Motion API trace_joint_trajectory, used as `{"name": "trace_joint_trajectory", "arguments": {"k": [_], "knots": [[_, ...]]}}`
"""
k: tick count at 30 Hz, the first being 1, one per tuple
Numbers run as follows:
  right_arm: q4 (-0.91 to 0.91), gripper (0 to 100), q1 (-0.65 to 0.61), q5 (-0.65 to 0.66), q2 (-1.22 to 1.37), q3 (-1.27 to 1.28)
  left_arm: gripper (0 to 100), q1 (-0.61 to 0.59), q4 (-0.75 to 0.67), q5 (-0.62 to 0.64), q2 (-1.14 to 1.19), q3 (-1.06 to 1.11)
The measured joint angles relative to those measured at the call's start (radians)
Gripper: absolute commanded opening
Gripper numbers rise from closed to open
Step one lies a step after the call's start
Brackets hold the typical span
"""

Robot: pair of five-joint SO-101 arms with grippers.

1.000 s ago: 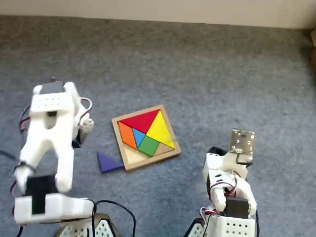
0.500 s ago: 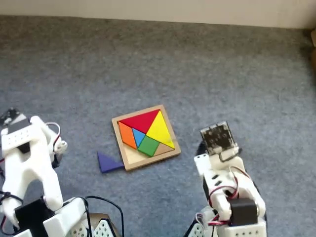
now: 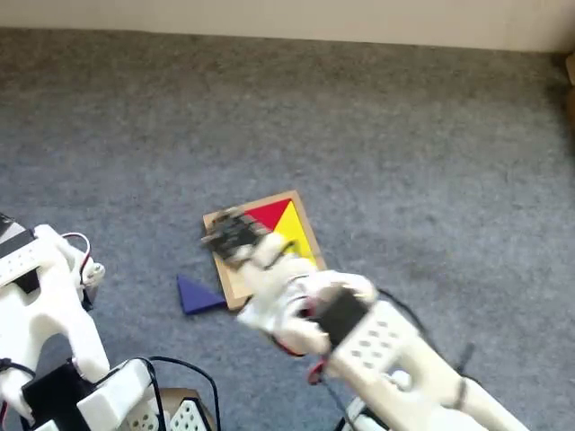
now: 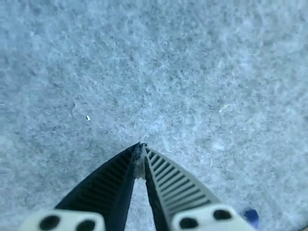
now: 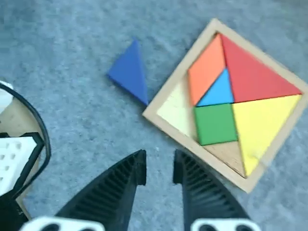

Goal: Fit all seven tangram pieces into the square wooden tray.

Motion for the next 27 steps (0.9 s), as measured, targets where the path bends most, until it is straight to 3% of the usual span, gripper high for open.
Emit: {"name": "trace_joint_trajectory", "arguments": {"k": [9,19,27], "knots": [[-0.222,22.8,-0.164,-0.02,0.391,-0.117,1,0.002,0.0,0.0,0.0,0.0],[-0.244,22.8,-0.183,-0.02,0.773,-0.396,1,0.002,-0.029,0.0,0.0,0.0],[-0.244,22.8,-0.184,-0.02,0.888,-0.477,1,-0.005,-0.034,0.0,0.0,0.0]]}}
